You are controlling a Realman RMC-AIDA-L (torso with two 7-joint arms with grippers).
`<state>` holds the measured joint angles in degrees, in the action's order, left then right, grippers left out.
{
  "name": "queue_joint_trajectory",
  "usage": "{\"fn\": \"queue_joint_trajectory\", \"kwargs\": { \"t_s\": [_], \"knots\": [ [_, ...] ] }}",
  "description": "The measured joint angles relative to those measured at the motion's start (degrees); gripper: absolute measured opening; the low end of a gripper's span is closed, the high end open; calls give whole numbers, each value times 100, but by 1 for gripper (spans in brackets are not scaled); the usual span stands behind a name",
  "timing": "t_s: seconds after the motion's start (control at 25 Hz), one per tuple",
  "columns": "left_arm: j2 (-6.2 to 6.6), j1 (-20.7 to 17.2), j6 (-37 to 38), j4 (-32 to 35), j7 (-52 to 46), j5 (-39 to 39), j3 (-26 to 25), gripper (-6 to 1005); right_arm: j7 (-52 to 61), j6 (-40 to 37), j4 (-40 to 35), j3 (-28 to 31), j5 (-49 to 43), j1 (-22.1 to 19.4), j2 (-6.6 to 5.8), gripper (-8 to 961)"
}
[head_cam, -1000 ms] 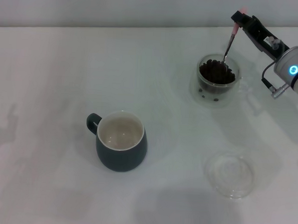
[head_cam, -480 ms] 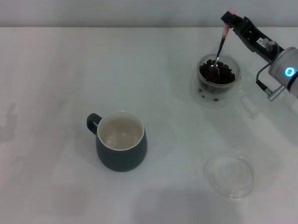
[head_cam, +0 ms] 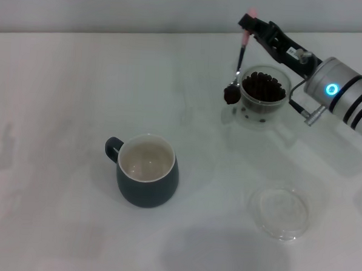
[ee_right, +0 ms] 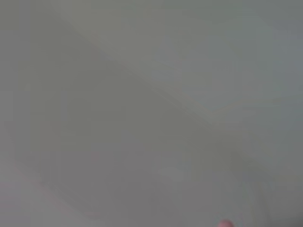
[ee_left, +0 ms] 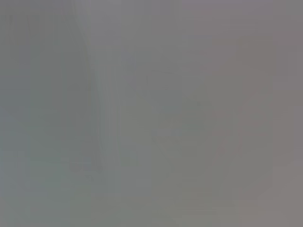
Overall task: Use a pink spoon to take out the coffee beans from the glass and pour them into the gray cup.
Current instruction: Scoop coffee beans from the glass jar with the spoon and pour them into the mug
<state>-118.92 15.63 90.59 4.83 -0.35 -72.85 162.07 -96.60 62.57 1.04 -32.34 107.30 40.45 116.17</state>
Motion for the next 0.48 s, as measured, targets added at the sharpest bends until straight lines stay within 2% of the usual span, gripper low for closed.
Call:
{"fn": "queue_joint_trajectory", "kwargs": {
  "t_s": [0.48],
  "knots": [
    [-10, -89, -116, 0, -1, -11, 0, 443, -61, 474, 525, -103, -272, 382, 2, 193]
  ]
}}
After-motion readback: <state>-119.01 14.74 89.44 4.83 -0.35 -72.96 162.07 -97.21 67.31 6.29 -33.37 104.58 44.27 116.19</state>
